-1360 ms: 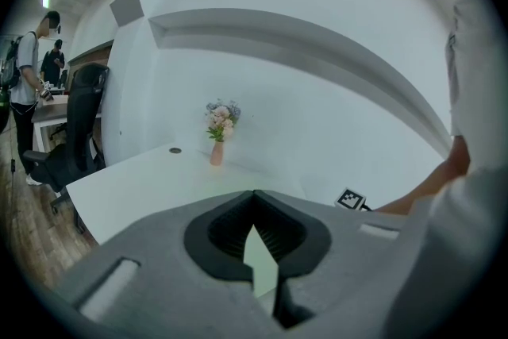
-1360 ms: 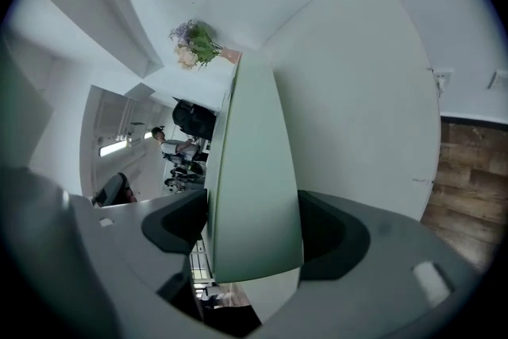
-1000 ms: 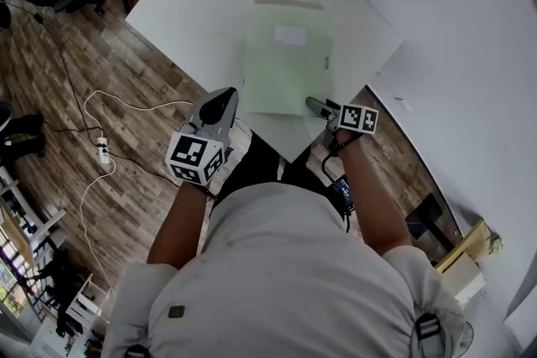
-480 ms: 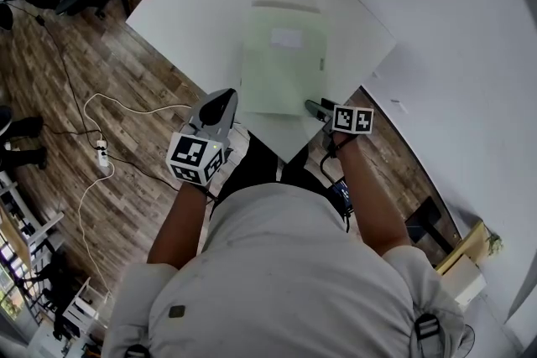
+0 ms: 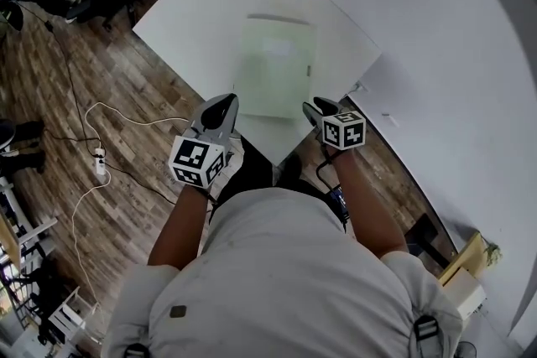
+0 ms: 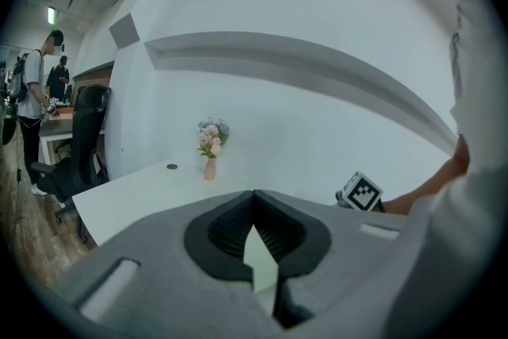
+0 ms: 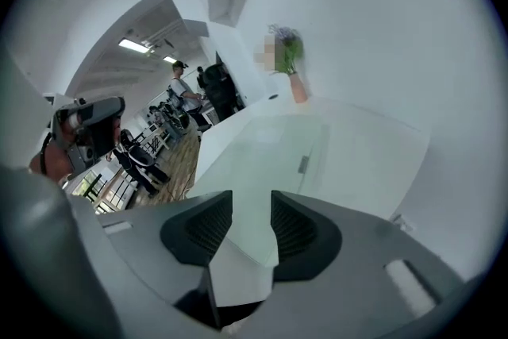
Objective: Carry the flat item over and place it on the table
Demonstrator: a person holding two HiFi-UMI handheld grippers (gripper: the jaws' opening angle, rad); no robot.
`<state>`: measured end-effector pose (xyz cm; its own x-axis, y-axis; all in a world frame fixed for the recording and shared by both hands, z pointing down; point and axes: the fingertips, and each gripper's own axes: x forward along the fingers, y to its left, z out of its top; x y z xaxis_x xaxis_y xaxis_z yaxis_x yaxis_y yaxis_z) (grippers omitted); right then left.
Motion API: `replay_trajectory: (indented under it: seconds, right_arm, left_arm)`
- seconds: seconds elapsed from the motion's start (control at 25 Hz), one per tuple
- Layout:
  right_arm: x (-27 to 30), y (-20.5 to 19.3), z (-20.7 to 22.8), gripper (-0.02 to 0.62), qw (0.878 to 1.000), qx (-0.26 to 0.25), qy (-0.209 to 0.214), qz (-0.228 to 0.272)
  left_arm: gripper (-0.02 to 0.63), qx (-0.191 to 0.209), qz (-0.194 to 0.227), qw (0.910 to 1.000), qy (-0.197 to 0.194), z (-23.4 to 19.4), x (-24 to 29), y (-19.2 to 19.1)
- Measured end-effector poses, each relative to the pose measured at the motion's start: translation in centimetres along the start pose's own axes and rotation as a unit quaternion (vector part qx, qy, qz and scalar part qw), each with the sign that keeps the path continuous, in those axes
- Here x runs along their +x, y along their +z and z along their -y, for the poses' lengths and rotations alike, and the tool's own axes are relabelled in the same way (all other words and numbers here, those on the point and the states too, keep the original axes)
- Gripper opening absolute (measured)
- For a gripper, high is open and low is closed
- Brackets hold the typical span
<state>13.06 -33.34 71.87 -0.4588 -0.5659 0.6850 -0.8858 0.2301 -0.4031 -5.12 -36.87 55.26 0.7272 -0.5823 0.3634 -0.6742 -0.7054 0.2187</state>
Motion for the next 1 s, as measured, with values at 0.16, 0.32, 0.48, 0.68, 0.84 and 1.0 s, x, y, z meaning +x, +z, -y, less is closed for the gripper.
replay_trajectory:
  seconds: [0.16, 0.32, 0.48, 0.68, 0.84, 1.0]
  right_arm:
    - [-3.9, 2.7, -2.3, 0.134, 0.997, -0.062, 0.005, 0.048]
    - [-7.9, 4.6, -4.6, 0.093, 0.99, -0.109, 0.021, 0.091]
    - [-11.7, 5.9, -6.9, 0.047, 0.977, -0.172, 0.032, 0.126]
    - [-16.1, 6.8, -8.7, 0.019, 0.964, -0.204, 0.043, 0.165]
    - [-18.5, 6.5, -9.0, 0.009, 0.958, -0.212, 0.049, 0.187]
    - [-20.4, 6.0, -9.1, 0.009, 0.954, -0.218, 0.059, 0.199]
  left_arm:
    - [0.0, 0.01, 0.017, 0.9998, 0.006, 3.0, -1.0, 1.0]
    - [0.0, 0.023, 0.035, 0.9991, 0.01, 5.9, -2.0, 1.8]
    - [0.0, 0.039, 0.056, 0.9975, 0.02, 8.2, -2.8, 3.2]
    - [0.0, 0.053, 0.077, 0.9953, 0.023, 11.8, -3.7, 4.3]
    - [0.0, 0.062, 0.088, 0.9937, 0.031, 13.6, -4.3, 4.5]
    - [0.0, 0.068, 0.095, 0.9921, 0.046, 14.8, -5.4, 5.2]
